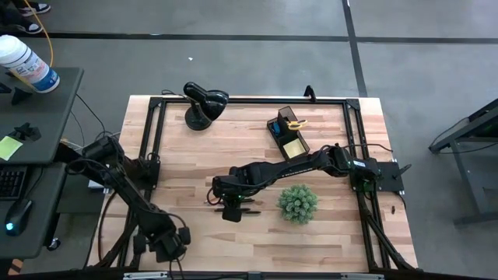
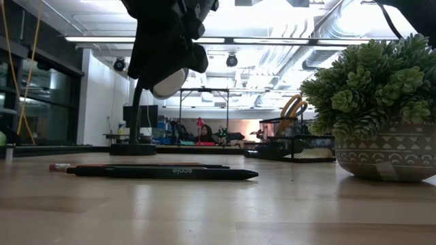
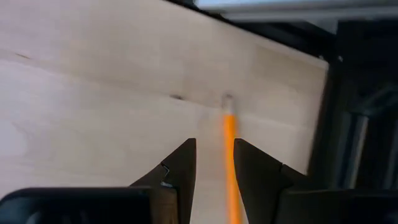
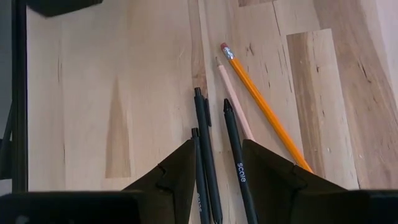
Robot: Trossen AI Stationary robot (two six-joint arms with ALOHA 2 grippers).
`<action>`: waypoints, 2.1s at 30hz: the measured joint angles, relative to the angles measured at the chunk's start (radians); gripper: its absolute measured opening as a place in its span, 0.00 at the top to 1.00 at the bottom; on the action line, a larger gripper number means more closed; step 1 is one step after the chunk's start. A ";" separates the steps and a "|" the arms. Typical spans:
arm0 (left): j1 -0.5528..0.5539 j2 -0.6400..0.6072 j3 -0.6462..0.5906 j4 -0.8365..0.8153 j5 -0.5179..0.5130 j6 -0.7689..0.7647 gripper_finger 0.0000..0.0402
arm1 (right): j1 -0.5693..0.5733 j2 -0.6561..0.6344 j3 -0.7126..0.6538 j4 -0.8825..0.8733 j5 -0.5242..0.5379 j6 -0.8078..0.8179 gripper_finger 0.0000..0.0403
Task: Pick and place office supplies into organizer
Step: Put the bottom orange pencil into the desk organizer
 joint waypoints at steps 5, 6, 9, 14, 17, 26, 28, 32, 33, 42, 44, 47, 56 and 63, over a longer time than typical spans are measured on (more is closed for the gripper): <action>0.000 0.004 0.028 0.000 -0.019 0.002 0.76 | 0.000 0.000 0.000 0.000 0.000 0.002 0.68; 0.000 0.004 0.028 0.001 -0.017 -0.001 0.76 | 0.000 0.000 0.000 0.000 0.001 0.002 0.68; 0.000 0.004 0.028 0.010 -0.021 -0.026 0.76 | 0.000 0.000 0.000 0.000 0.000 0.002 0.68; 0.001 0.004 0.028 0.026 -0.060 -0.085 0.76 | 0.000 0.000 0.000 0.000 0.000 0.002 0.68; 0.000 0.004 0.028 0.025 -0.082 -0.104 0.77 | 0.000 0.000 0.000 0.000 -0.001 0.002 0.68; -0.063 0.004 0.028 0.032 -0.061 -0.136 0.77 | 0.000 0.000 0.000 0.000 -0.002 0.002 0.68; -0.083 0.004 0.028 0.033 -0.067 -0.148 0.77 | 0.000 0.000 0.000 0.000 -0.002 0.002 0.68; -0.106 0.004 0.028 0.060 -0.078 -0.186 0.77 | 0.000 0.000 0.000 0.000 -0.002 0.002 0.68; -0.110 0.004 0.028 0.068 -0.083 -0.198 0.77 | 0.000 0.000 0.000 0.000 -0.002 0.002 0.68; -0.126 0.004 0.028 0.107 -0.129 -0.231 0.77 | 0.000 0.000 0.000 0.000 -0.002 0.002 0.68; -0.125 0.004 0.028 0.110 -0.139 -0.230 0.77 | 0.000 0.000 0.000 0.000 -0.002 0.002 0.68; -0.125 0.004 0.028 0.126 -0.142 -0.230 0.77 | 0.000 0.000 0.000 0.000 -0.002 0.002 0.68; -0.126 0.008 0.029 0.127 -0.142 -0.234 0.77 | 0.000 0.000 0.000 0.000 -0.002 0.009 0.68; -0.125 0.056 0.029 0.127 -0.132 -0.242 0.77 | 0.000 0.000 0.000 0.001 -0.002 0.025 0.68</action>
